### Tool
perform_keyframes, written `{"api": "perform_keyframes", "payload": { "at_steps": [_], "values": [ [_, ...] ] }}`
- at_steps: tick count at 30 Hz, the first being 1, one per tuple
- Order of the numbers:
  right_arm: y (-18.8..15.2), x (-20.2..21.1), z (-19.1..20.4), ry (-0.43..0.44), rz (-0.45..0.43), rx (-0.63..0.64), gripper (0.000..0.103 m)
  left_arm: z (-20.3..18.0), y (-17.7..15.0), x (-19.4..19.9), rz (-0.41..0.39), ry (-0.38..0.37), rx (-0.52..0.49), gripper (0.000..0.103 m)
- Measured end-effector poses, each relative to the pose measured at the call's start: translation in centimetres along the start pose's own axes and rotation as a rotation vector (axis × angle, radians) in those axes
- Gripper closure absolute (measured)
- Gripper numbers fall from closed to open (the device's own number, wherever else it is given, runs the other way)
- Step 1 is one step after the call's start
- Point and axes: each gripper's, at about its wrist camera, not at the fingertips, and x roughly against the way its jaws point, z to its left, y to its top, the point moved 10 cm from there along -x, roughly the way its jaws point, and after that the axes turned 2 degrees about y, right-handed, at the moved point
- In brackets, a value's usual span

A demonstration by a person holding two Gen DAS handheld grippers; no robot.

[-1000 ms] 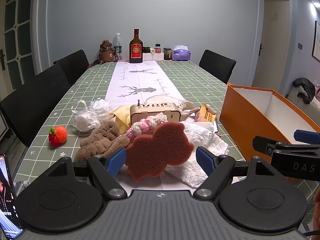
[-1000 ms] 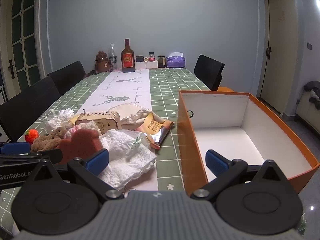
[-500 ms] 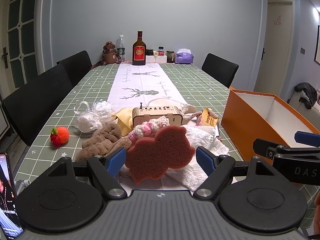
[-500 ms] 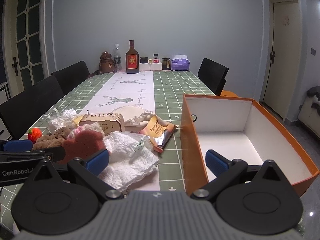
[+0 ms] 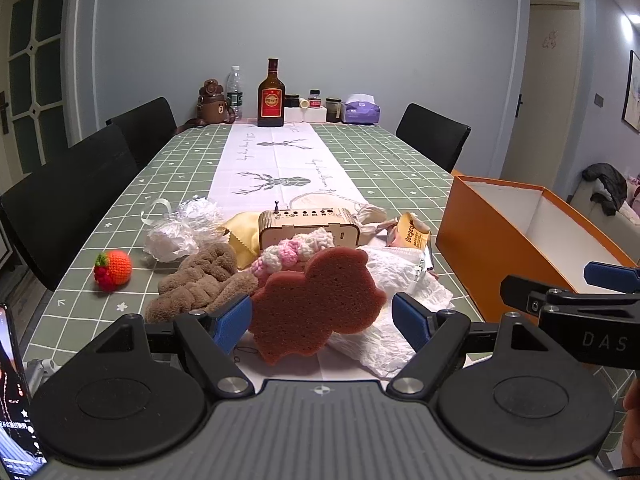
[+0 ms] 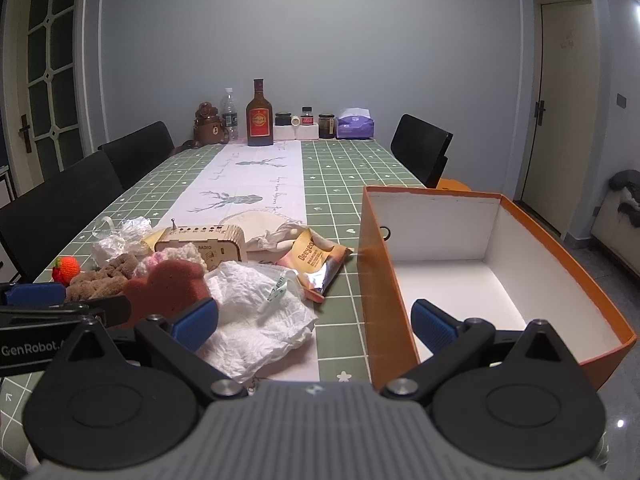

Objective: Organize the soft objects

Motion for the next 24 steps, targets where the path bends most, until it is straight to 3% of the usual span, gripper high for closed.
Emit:
{"api": "perform_keyframes", "payload": {
  "at_steps": [24],
  "values": [
    [-0.28, -0.04, -0.17, 0.001, 0.012, -0.011, 0.003, 0.01, -0.10, 0.14, -0.002, 0.003, 0.007, 0.010]
  ]
}}
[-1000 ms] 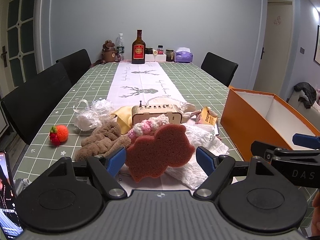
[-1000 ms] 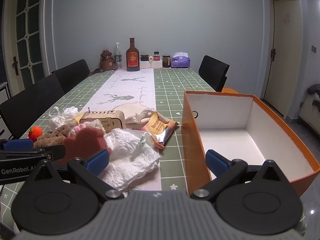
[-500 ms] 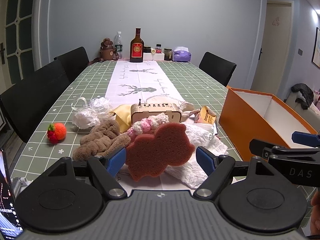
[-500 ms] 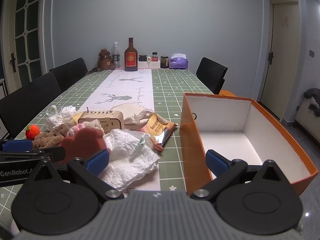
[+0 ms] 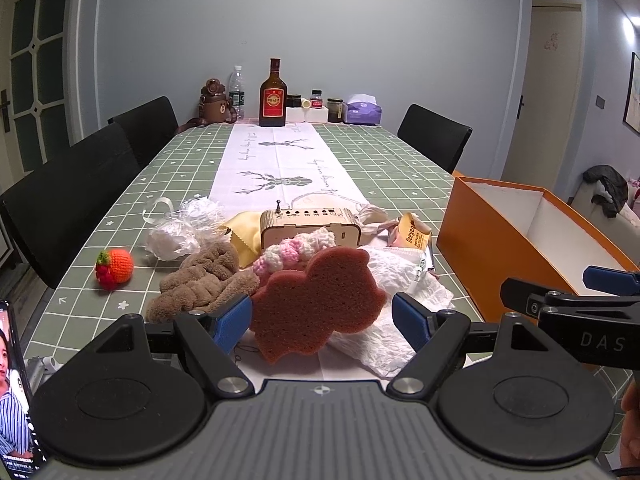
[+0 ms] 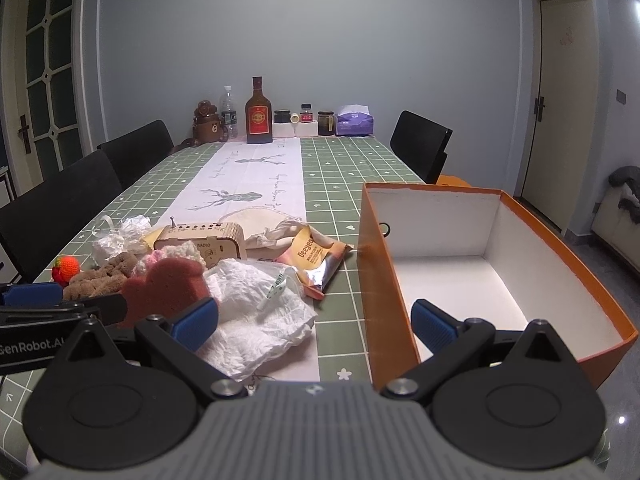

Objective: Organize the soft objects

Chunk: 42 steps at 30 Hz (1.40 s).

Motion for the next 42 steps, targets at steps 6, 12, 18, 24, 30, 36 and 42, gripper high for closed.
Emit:
{"api": "perform_keyframes", "payload": {
  "at_steps": [6, 12, 18, 24, 30, 36, 42],
  "values": [
    [0.1, -0.1, 0.1, -0.004, 0.004, -0.003, 0.003, 0.1, 0.1, -0.1, -0.003, -0.005, 0.000, 0.010],
    [-0.1, -0.4, 0.4, 0.010, 0.015, 0.009, 0.003, 0.3, -0.1, 0.0, 0.001, 0.002, 0.014, 0.010],
    [0.2, -0.7, 0.6, 0.037, 0.016, 0.020, 0.003, 0.4, 0.2, 0.0, -0.003, 0.021, 0.023, 0.010],
    [0.1, -1.2, 1.5, 0.091, -0.005, 0.042, 0.003, 0.5, 0.0, -0.1, -0.018, -0.004, 0.011, 0.014],
    [-0.1, -2.4, 3.4, 0.165, -0.011, 0.098, 0.023, 1.8, -0.1, -1.7, -0.006, -0.022, -0.007, 0.032],
    [-0.5, -5.3, 5.6, 0.257, 0.059, 0.104, 0.029, 3.9, 0.5, -3.1, 0.001, -0.008, 0.007, 0.039],
    [-2.4, -7.7, 7.7, 0.318, 0.159, 0.063, 0.008, 5.2, -0.6, -4.5, -0.001, 0.122, -0.230, 0.036]
  ]
}}
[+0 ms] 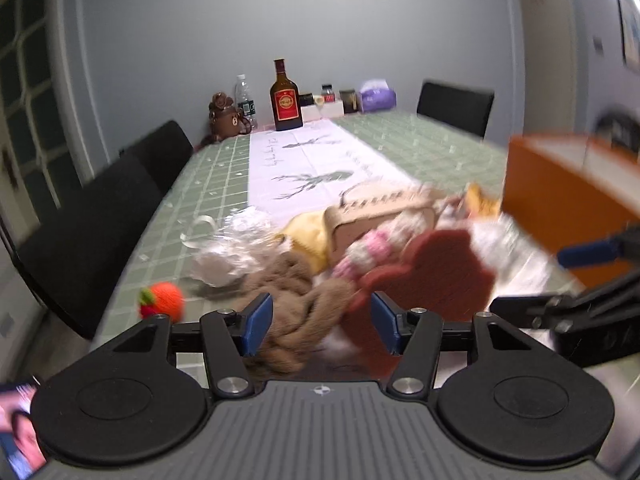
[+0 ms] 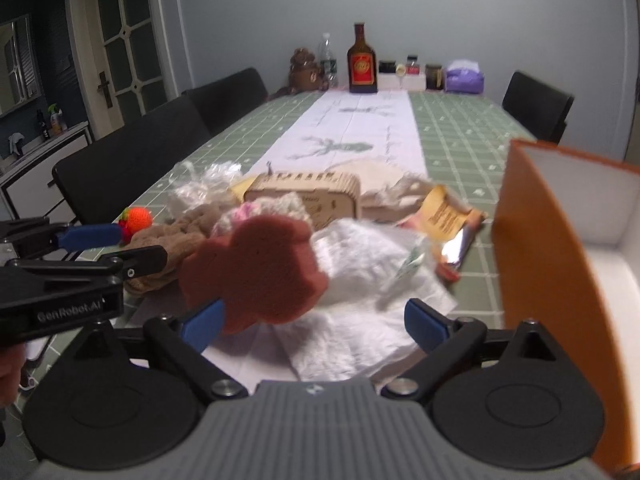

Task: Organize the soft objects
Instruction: 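Grasp the brown plush toy with the left tool while the right tool grasps the red sponge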

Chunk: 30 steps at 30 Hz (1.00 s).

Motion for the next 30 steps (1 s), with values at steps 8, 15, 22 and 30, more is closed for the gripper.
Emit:
{"api": "perform_keyframes", "payload": {
  "at_steps": [8, 15, 22, 30],
  "values": [
    [1.8, -3.1, 1.0, 0.026, 0.017, 0.051, 0.006, 1.3, -0.8, -1.3, 0.057, 0.046, -0.101, 0.019],
    [3.3, -5.9, 1.8, 0.077, 0.022, 0.051, 0.006, 1.4, -2.5, -4.0, 0.122, 0.078, -0.191, 0.017],
    [3.4, -7.5, 1.9, 0.149, 0.037, 0.007, 0.007, 1.6, -2.5, -4.9, 0.127, 0.072, -0.147, 0.019],
    [2.5, -5.1, 2.3, 0.153, 0.018, -0.008, 0.040, 1.4, -3.1, -5.3, 0.135, 0.098, -0.111, 0.044]
  ]
}}
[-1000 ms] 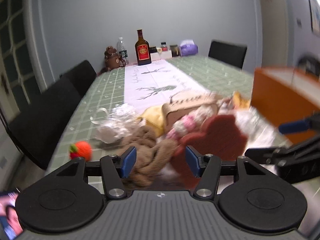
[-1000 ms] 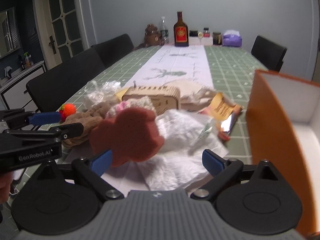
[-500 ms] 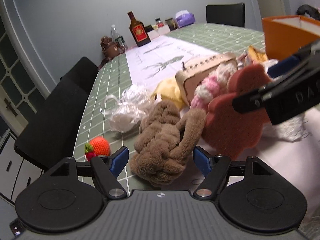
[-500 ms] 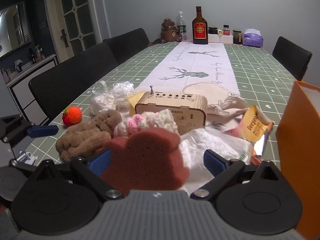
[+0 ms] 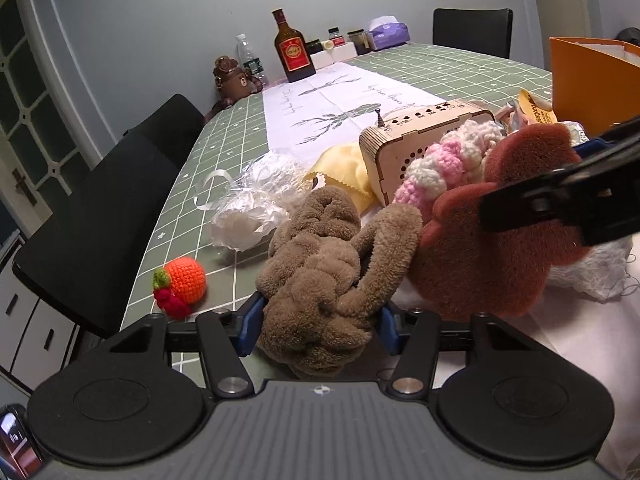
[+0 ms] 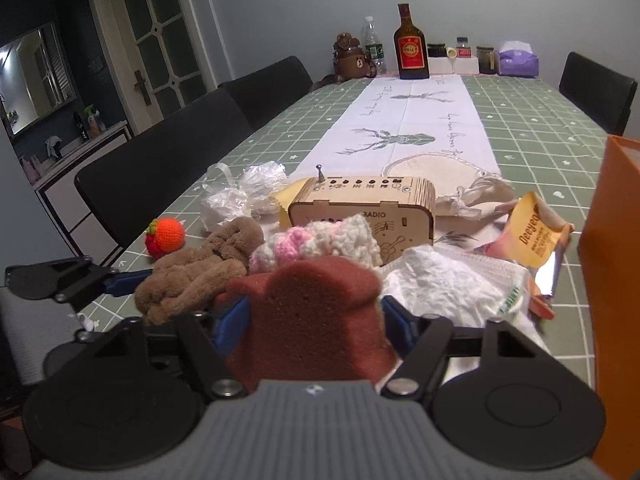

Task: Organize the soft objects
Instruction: 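Grasp the brown plush toy with the left tool while the right tool grasps the red sponge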

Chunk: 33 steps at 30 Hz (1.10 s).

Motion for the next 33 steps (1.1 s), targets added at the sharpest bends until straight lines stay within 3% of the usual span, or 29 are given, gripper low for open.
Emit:
{"api": "perform_keyframes", "payload": {
  "at_steps": [2, 4, 17, 21, 24, 25, 26, 30, 33],
  "values": [
    [-0.5, 1.2, 0.3, 0.002, -0.004, 0.002, 0.051, 0.1, 0.1, 0.1, 0.000, 0.004, 0.010, 0.049],
    [-1.1, 2.3, 0.5, 0.014, 0.002, 0.003, 0.055, 0.3, 0.3, 0.4, 0.004, 0.003, 0.033, 0.055],
    [-7.3, 5.7, 1.6, 0.072, 0.099, 0.005, 0.066, -0.8, -1.1, 4.6, 0.016, -0.019, 0.141, 0.058],
    [-7.9, 6.2, 2.1, 0.081, 0.090, -0.003, 0.066, -1.1, -1.8, 6.3, 0.032, -0.046, 0.190, 0.058],
    [-7.7, 6.5, 2.2, 0.072, 0.069, 0.007, 0.058, -1.5, -2.6, 7.5, 0.054, -0.075, 0.214, 0.057],
    [-7.6, 6.6, 2.3, 0.064, 0.061, 0.020, 0.050, -1.7, -2.8, 7.7, 0.051, -0.077, 0.210, 0.053],
    [-7.4, 6.7, 2.4, 0.056, 0.047, 0.036, 0.049, -1.8, -2.9, 7.9, 0.042, -0.078, 0.202, 0.051],
    [-6.9, 6.9, 3.0, 0.052, 0.012, 0.087, 0.049, -2.9, -3.3, 8.0, -0.025, -0.060, 0.086, 0.037],
    [-6.9, 7.0, 3.2, 0.038, 0.010, 0.112, 0.051, -3.8, -3.4, 7.7, -0.050, -0.008, -0.044, 0.034]
  ]
}}
